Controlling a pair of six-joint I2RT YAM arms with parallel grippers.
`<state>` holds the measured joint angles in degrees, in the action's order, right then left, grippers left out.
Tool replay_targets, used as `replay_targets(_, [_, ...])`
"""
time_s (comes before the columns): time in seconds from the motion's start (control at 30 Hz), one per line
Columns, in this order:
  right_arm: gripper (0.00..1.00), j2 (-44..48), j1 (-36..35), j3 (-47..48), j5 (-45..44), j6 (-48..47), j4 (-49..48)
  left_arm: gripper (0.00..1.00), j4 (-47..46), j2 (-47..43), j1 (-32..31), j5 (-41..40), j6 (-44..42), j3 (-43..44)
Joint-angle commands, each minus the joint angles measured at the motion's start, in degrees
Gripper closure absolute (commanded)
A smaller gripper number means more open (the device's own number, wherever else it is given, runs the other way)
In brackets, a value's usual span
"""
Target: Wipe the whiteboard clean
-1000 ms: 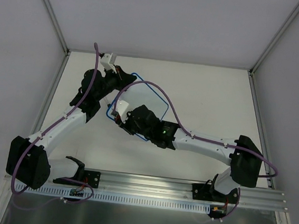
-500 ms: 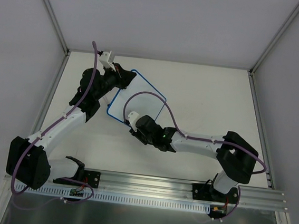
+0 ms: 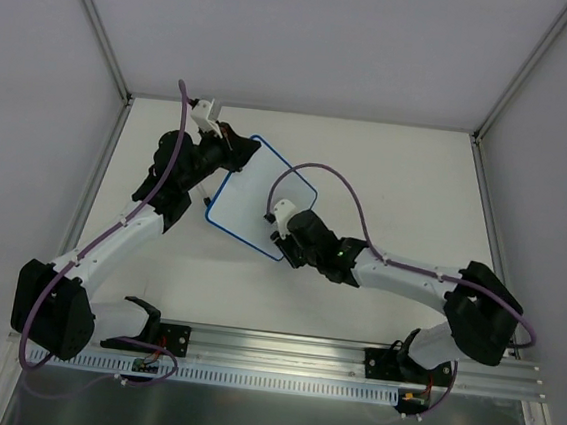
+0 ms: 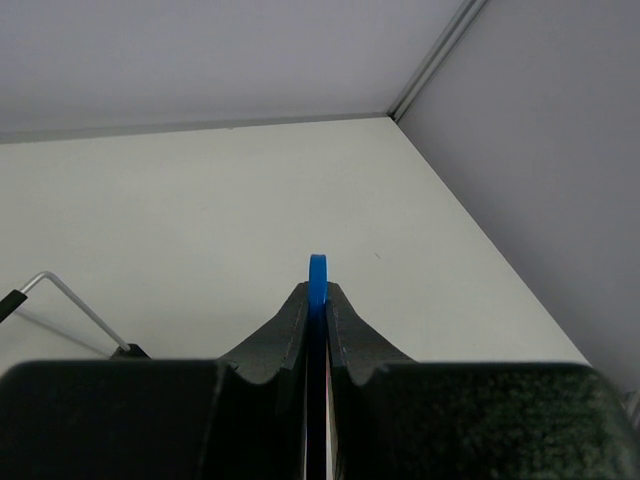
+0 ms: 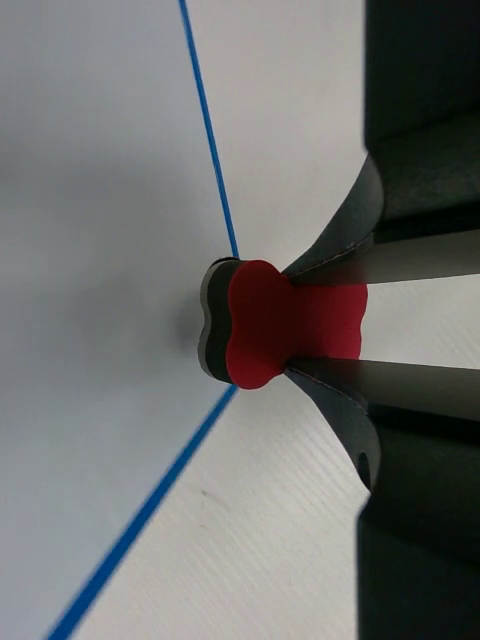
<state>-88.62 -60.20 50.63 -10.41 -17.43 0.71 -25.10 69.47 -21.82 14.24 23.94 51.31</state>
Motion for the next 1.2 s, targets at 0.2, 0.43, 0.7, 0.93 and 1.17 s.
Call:
replay_targets(0.2, [1.00, 14.00, 13.00, -2.64, 0.41, 12.32, 7.97, 1.00, -5.39, -2.85, -0.85, -1.06, -1.97, 1.07])
replay_targets(0.43, [1.00, 14.53, 23.54, -6.59, 4.52, 21.90, 13.87, 1.00, -11.72, -4.52, -0.06, -2.63, -2.06, -1.39])
replay_targets(0.7, [0.94, 9.88, 29.97, -5.19, 7.33, 24.99, 18.63, 1.00, -19.88, -7.24, 4.15, -4.40, 0.92, -5.25])
replay_targets(0.93, [0.52, 6.88, 31.90, -5.37, 9.80, 25.69, 18.80, 1.00, -25.34, -7.07, 6.35, -4.92, 2.95, -5.96])
replay_targets(1.17, [0.13, 10.12, 31.90, -5.10, 9.80, 21.57, 18.89, 1.00, -30.96, -5.32, 8.90, -6.33, 3.74, -5.17])
